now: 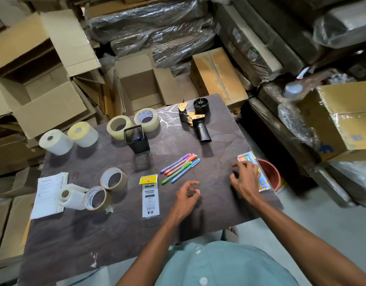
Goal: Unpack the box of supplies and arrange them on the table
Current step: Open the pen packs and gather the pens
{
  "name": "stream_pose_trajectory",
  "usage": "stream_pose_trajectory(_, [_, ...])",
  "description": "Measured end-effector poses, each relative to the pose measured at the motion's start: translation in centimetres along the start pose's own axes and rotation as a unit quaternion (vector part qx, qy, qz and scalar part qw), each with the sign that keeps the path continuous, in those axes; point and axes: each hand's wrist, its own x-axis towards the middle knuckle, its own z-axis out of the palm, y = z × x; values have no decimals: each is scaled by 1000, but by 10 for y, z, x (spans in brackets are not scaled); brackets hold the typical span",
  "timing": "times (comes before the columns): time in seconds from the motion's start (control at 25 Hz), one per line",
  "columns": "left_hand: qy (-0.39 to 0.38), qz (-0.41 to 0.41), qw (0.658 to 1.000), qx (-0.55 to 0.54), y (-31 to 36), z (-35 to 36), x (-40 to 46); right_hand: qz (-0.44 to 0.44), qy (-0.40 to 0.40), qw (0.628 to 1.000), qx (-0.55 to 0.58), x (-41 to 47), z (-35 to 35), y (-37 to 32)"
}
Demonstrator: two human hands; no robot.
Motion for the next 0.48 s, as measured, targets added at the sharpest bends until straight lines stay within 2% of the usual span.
stream_pose_trajectory(0.2, [-33,0,999,24,6,16,14,26,-15,999,-34,-5,0,18])
stream_pose_trajectory(0.48, [-35,6,999,29,12,25,19,-20,-64,997,-36,-9,-6,4])
